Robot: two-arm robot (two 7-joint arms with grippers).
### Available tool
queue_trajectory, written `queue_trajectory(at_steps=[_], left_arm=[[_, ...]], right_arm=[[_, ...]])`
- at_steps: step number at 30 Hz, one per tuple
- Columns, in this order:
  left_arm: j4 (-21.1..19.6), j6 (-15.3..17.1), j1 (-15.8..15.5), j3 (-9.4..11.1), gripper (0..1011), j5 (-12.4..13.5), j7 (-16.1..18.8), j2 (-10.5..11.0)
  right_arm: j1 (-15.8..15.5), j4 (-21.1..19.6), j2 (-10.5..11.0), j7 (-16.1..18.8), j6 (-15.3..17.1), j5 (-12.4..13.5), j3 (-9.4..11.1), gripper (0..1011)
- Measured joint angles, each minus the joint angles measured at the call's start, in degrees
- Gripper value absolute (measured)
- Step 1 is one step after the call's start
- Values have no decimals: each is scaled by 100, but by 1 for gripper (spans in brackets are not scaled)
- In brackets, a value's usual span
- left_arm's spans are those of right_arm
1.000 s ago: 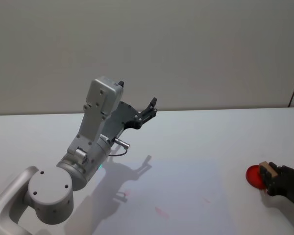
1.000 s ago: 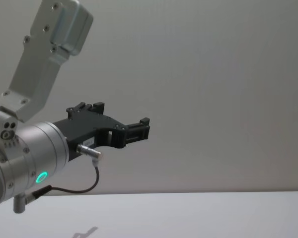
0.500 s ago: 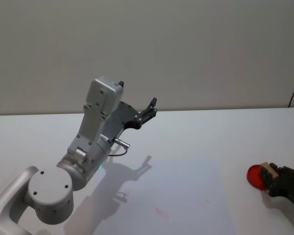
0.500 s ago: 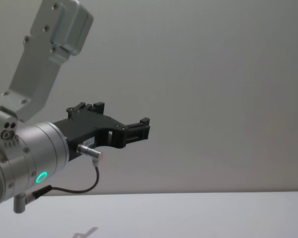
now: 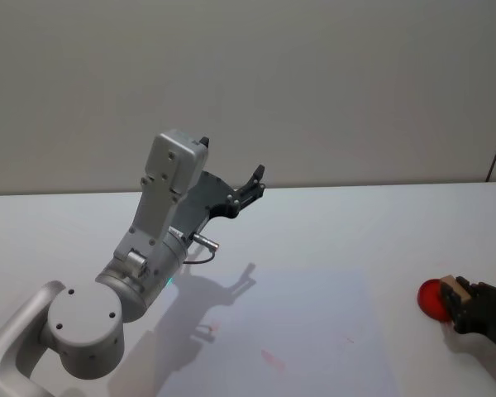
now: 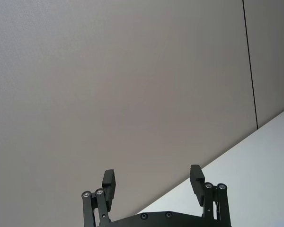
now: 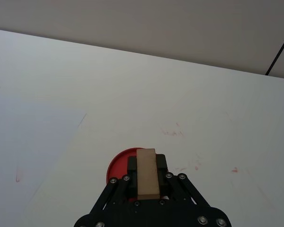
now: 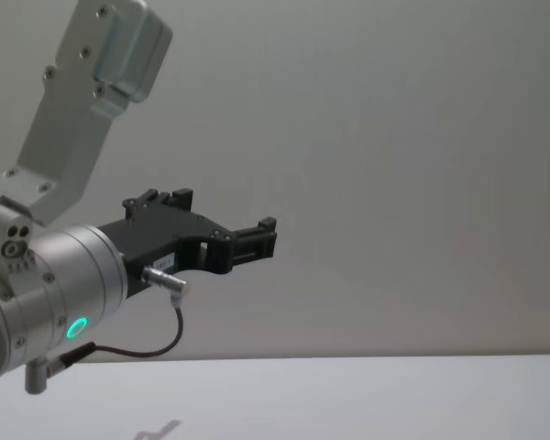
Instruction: Use the one hand to pick up the stamp and affix it onto the A4 paper.
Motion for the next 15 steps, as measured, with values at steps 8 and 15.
queue_trajectory(at_steps=[8, 15], left_arm=[[0, 0, 0, 0, 1001, 0, 0, 0], [0, 0, 0, 0, 1001, 0, 0, 0]], right_arm=[[4, 4, -12, 25, -38, 82, 11, 219], [44, -80, -42, 87, -146, 224, 25, 219]])
